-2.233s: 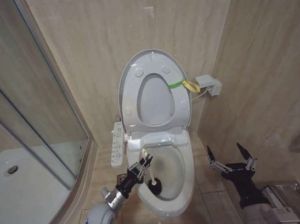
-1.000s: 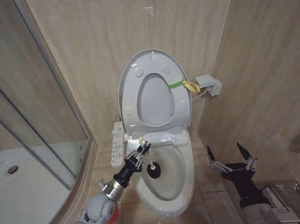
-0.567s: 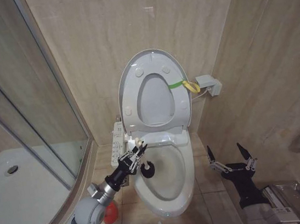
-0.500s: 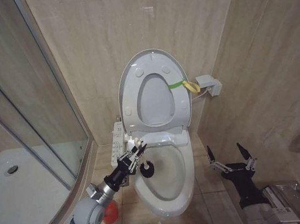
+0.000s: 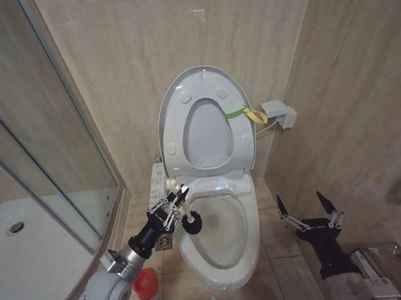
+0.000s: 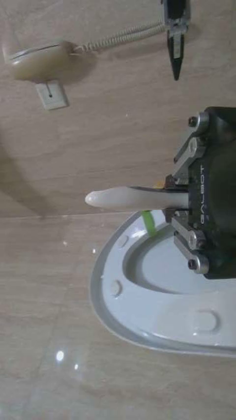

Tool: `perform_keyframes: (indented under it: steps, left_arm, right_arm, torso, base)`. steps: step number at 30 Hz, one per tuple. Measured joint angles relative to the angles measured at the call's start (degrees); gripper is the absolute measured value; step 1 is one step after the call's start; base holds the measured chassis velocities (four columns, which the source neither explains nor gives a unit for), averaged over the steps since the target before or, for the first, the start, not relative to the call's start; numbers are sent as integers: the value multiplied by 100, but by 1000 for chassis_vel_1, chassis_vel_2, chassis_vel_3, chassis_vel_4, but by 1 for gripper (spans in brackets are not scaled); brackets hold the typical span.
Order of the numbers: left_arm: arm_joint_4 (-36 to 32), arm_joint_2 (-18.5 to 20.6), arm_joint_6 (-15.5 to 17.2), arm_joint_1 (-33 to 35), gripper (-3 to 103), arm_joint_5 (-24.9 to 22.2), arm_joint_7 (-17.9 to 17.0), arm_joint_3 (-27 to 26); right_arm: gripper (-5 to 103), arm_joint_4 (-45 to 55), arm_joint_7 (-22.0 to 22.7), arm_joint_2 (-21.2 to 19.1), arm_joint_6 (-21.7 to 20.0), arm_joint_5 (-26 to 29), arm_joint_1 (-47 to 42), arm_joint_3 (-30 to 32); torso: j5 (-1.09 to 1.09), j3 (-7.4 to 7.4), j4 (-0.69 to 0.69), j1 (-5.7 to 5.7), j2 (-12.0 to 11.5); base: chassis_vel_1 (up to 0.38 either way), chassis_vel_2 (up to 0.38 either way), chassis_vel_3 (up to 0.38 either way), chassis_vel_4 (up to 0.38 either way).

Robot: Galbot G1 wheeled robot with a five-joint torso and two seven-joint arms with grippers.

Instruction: Open the toilet lid, clean the toilet bowl with a toilet brush, close the toilet lid, and flush.

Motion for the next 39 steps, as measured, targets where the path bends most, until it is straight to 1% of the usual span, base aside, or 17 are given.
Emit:
perform_keyframes:
  steps: [4,7,8,11,12,15,16,19,21,23,25,26,27,31,32,36,39]
  left_arm:
    - [-124,41,15,133,17,27,-115,-187]
    - [-373,42,125,489,17,200,-703,-472]
    - [-373,42,125,489,17,200,-703,-472]
    - [-674,-69,263,925,17,369,-1106,-799]
    - [-674,-69,263,925,17,369,-1106,-799]
    - [-1029,-196,407,1354,17,443,-1359,-1032]
    - [-1029,-196,407,1354,17,443,-1359,-1032]
    - [-1306,-363,432,1807,17,583,-1404,-1250]
    - [-1371,-406,432,1935,17,627,-1405,-1309]
    - [-1553,-533,427,2337,17,804,-1404,-1481]
    - [-1600,-587,423,2481,17,881,-1412,-1538]
    - [-1626,-677,398,2705,17,1032,-1436,-1620]
    - [-1626,-677,398,2705,17,1032,-1436,-1620]
    - [-1585,-1028,311,3206,17,1452,-1624,-1854]
    - [-1585,-1028,311,3206,17,1452,-1624,-1854]
    - [-1389,-1379,263,3359,17,1741,-1807,-2014]
    - [-1218,-1523,196,3394,17,1838,-1877,-2062]
  right_arm:
    - [100,0,0,0,0,0,0,0]
    - [100,0,0,0,0,0,0,0]
    - [100,0,0,0,0,0,0,0]
    - [100,0,0,-1,0,0,0,0]
    - [100,0,0,-1,0,0,0,0]
    - [100,0,0,0,0,0,0,0]
    - [100,0,0,0,0,0,0,0]
    - [100,0,0,0,0,0,0,0]
    - [100,0,0,0,0,0,0,0]
    - [100,0,0,0,0,0,0,0]
    - [100,0,0,0,0,0,0,0]
    - [100,0,0,0,0,0,0,0]
    - [100,0,0,0,0,0,0,0]
    - [100,0,0,-1,0,0,0,0]
    - [100,0,0,-1,0,0,0,0]
    - [100,0,0,0,0,0,0,0]
    - [100,0,0,-1,0,0,0,0]
  torso:
    - [0,0,0,0,0]
    - [0,1,0,0,0]
    - [0,1,0,0,0]
    - [0,0,1,0,0]
    - [0,0,1,0,0]
    - [1,0,0,0,0]
    - [1,0,0,0,0]
    - [1,0,1,0,0]
    - [1,0,0,0,0]
    - [1,0,1,0,0]
    - [2,0,0,0,0]
    - [1,0,2,0,0]
    - [1,0,2,0,0]
    - [1,0,2,0,0]
    - [1,0,2,0,0]
    - [1,0,0,1,-1]
    - [1,0,0,1,-1]
  base:
    - [0,0,0,0]
    - [0,0,0,0]
    - [0,0,0,0]
    - [0,0,0,0]
    - [0,0,0,0]
    - [0,0,0,0]
    - [0,0,0,0]
    - [0,0,0,0]
    - [0,0,0,0]
    - [0,0,0,0]
    - [0,0,0,0]
    - [0,0,0,0]
    - [0,0,0,0]
    - [0,0,0,0]
    - [0,0,0,0]
    - [0,0,0,0]
    - [0,0,0,0]
